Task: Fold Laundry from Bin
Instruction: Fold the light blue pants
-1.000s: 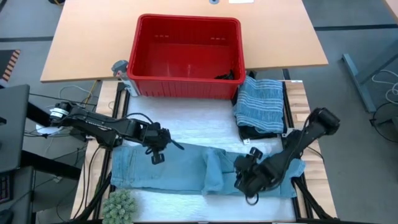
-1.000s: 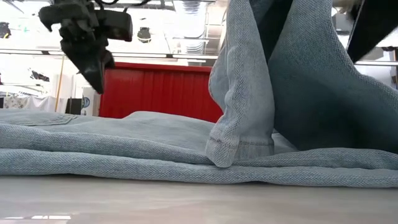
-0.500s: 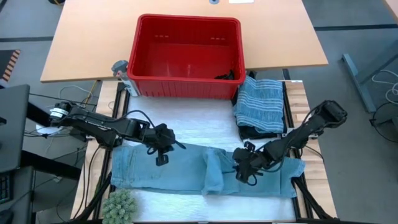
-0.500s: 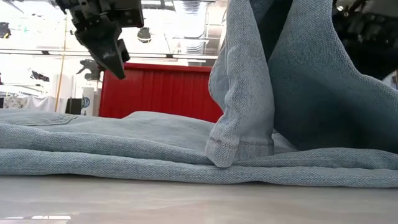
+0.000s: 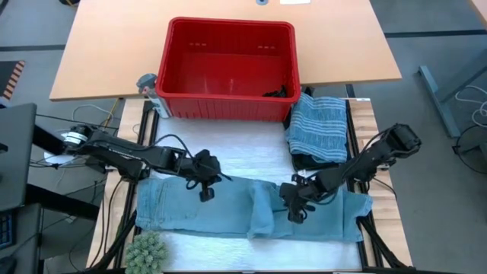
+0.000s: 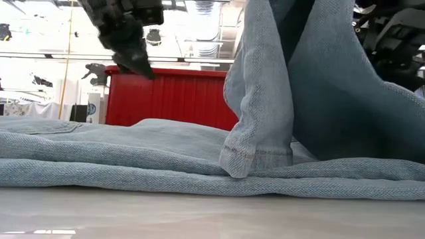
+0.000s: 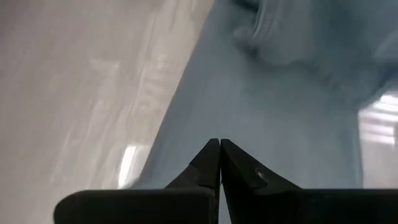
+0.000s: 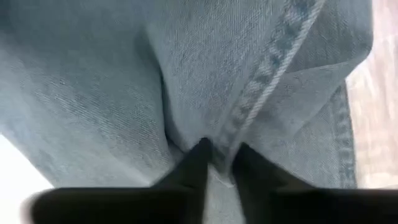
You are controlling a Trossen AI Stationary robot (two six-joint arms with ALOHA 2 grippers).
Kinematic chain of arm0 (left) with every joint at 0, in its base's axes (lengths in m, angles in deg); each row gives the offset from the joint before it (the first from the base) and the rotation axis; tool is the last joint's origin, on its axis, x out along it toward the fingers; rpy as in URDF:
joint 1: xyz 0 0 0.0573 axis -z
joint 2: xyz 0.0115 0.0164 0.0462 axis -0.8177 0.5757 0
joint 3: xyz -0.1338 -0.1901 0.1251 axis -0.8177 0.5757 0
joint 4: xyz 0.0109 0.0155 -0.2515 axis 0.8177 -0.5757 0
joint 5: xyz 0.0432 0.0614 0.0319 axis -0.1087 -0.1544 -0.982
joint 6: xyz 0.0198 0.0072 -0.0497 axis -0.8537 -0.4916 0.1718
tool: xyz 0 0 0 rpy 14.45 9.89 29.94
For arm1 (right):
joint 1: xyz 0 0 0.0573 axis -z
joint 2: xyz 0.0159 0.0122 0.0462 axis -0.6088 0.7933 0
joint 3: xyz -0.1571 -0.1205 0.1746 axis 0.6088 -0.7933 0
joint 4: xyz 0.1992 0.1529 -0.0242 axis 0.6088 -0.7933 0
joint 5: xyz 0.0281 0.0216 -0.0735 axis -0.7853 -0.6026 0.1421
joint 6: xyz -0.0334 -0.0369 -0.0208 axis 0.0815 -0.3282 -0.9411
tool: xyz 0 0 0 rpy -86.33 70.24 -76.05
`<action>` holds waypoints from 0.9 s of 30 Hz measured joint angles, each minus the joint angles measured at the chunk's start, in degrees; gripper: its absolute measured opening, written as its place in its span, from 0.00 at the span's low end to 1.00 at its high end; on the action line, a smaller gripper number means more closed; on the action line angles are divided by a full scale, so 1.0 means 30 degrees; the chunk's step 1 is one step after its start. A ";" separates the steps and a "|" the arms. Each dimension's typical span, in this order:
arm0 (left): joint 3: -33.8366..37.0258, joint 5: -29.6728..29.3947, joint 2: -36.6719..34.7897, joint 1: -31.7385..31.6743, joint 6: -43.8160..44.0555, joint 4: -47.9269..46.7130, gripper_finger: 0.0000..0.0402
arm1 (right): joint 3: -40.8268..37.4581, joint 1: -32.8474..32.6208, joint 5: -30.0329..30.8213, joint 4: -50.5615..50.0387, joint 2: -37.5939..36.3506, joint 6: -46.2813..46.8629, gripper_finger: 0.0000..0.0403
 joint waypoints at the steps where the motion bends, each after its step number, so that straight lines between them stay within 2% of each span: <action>1: -0.0018 0.0009 0.0306 0.0003 -0.0052 0.0518 0.00 | 0.0000 0.0105 -0.0258 0.0026 -0.0103 -0.0158 0.16; 3: 0.0024 0.0313 0.1197 0.0015 -0.0322 0.1253 0.00 | 0.0101 0.0303 -0.0806 -0.0015 -0.0271 -0.0357 0.06; 11: 0.0010 0.3824 0.6034 0.0019 -0.1515 0.6587 0.00 | 0.1472 0.1069 -0.0916 -0.2025 -0.0527 -0.0751 0.06; 15: 0.0017 0.4608 0.7675 0.0021 -0.1142 0.8026 0.00 | 0.2111 0.1408 -0.0624 -0.3722 -0.0528 -0.0762 0.06; 19: 0.0017 0.5523 0.8200 0.0022 -0.0989 0.9431 0.00 | 0.2987 0.1533 0.0088 -0.5132 -0.0528 -0.0802 0.06; 27: 0.0017 0.4586 0.8200 0.0022 -0.1776 0.8841 0.00 | 0.5279 0.1511 0.3001 -0.7946 -0.0528 -0.2287 0.06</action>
